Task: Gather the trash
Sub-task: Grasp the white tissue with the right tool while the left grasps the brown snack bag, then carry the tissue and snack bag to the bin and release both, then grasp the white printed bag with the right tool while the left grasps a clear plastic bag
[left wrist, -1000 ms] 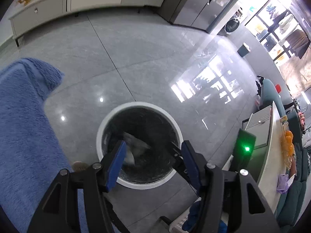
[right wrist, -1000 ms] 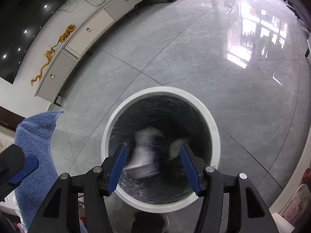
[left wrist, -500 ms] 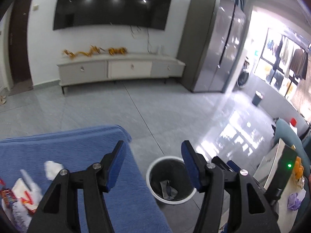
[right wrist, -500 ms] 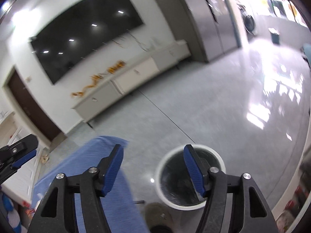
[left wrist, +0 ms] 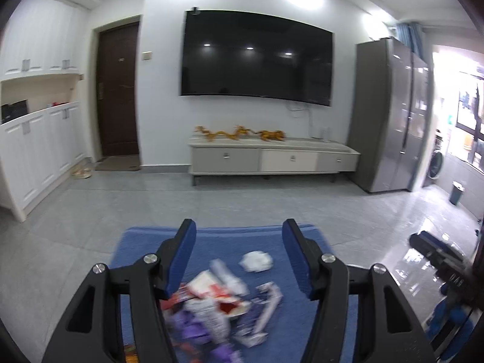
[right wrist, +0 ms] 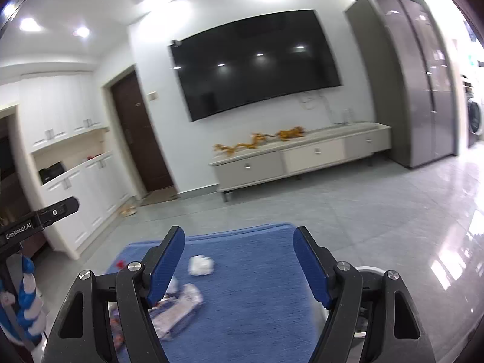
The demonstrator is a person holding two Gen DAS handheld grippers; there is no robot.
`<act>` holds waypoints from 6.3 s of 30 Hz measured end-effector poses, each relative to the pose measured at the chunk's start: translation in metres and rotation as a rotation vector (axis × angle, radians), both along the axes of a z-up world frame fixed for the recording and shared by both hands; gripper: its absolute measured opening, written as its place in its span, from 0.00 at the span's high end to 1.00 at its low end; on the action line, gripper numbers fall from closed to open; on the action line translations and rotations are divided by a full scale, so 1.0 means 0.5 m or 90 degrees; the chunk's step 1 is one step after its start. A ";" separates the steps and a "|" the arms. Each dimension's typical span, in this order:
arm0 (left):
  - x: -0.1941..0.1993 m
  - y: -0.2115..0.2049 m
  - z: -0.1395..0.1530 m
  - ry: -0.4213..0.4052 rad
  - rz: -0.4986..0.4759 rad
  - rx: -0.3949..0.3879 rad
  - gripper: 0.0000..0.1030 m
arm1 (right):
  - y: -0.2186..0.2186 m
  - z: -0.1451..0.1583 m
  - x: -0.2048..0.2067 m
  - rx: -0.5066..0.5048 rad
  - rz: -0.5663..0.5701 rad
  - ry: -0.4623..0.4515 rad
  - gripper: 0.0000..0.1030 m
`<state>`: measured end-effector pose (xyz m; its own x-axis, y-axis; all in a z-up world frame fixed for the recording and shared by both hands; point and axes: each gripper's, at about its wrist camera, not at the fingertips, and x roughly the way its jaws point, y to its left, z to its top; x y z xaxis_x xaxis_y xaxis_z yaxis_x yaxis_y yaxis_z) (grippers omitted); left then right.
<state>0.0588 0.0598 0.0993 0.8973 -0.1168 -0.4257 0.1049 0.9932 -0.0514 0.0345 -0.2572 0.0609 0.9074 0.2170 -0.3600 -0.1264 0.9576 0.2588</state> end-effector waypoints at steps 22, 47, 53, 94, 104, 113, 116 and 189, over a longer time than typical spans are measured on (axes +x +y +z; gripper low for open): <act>-0.067 0.349 -0.453 0.308 0.135 -0.087 0.44 | 0.220 -0.147 0.110 -0.058 0.124 0.128 0.30; -0.025 0.339 -0.482 0.331 0.107 -0.118 0.97 | 0.283 -0.410 0.508 -0.026 0.202 0.306 0.71; -0.058 0.345 -0.451 0.302 0.118 -0.122 0.98 | 0.256 -0.387 0.475 -0.001 0.207 0.288 0.86; 0.352 -0.685 -0.362 0.289 -0.307 0.099 0.98 | -0.431 -0.406 0.124 0.236 -0.323 0.264 0.86; 0.458 -0.862 -0.522 0.373 -0.312 0.141 0.96 | -0.511 -0.562 0.215 0.296 -0.339 0.358 0.84; 0.497 -0.908 -0.567 0.417 -0.335 0.131 0.94 | -0.534 -0.621 0.250 0.291 -0.350 0.400 0.68; 0.499 -0.916 -0.573 0.424 -0.339 0.128 0.93 | -0.537 -0.622 0.248 0.286 -0.356 0.400 0.59; -0.062 0.269 -0.323 0.201 0.061 -0.134 0.43 | 0.187 -0.235 0.103 0.043 0.169 0.196 0.40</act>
<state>0.0277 0.1944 -0.0621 0.7367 -0.1534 -0.6586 -0.0407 0.9621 -0.2697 0.0857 -0.1636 -0.0564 0.6686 0.4615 -0.5830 -0.2737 0.8818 0.3842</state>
